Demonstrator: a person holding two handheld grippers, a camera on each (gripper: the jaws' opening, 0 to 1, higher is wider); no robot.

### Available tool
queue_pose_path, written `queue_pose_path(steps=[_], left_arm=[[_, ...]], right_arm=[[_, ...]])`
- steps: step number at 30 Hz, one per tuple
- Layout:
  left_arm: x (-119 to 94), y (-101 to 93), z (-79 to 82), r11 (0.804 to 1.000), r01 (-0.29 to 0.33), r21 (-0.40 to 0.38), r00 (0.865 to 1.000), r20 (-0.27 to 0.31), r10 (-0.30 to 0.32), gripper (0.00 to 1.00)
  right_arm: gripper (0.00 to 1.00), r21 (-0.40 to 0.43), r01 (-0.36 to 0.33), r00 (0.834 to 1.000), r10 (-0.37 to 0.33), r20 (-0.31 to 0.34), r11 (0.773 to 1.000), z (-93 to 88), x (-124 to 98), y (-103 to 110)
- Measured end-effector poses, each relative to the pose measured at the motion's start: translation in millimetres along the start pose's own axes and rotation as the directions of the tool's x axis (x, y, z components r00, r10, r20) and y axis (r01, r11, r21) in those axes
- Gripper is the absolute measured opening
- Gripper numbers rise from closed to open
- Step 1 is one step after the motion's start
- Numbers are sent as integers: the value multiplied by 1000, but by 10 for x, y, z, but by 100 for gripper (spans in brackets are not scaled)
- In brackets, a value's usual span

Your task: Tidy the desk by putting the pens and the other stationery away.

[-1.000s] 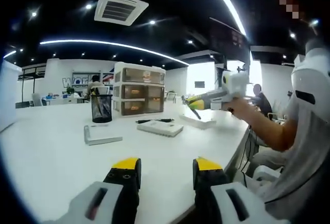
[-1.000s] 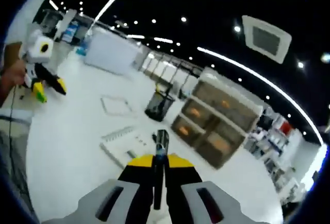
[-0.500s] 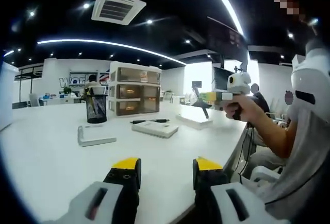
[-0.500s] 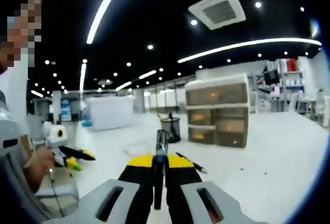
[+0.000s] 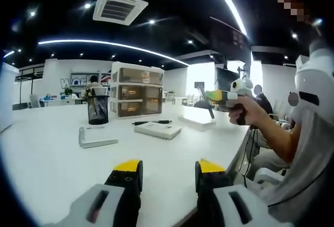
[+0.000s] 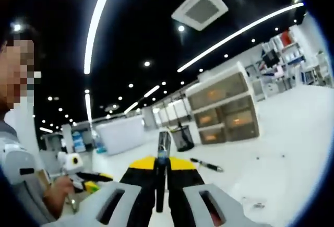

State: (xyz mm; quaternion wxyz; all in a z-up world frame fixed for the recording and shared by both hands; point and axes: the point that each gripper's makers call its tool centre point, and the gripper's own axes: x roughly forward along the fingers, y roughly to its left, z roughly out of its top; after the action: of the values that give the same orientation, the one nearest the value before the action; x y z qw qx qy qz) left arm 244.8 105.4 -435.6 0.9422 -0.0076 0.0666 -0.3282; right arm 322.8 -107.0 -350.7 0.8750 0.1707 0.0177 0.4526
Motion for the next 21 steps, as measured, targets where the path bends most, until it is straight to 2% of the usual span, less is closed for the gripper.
queue_pose_path(steps=[5,9,12,16,21], left_arm=[[31,-47,-3,1000,17,3,1000,2,-17,40],[54,-52,-3,999,-6,48,1000,-20,7,41],[61,-84,58,999,21,33,1000,8,-21,41],[62,-88,67,999,27,31,1000,12,-27,41],[39,-46,33,999,25,29,1000,6,-25,41]], right_arm=[[5,-4,4,1000,-4,-10,1000,-18,11,5],[5,-9,1,1000,-1,-12,1000,8,34,-23],[5,-8,4,1000,-5,-13,1000,-5,75,-38],[5,-8,1,1000,-2,-18,1000,-17,121,-25],[5,-52,-11,999,8,-53,999,-28,281,-6]])
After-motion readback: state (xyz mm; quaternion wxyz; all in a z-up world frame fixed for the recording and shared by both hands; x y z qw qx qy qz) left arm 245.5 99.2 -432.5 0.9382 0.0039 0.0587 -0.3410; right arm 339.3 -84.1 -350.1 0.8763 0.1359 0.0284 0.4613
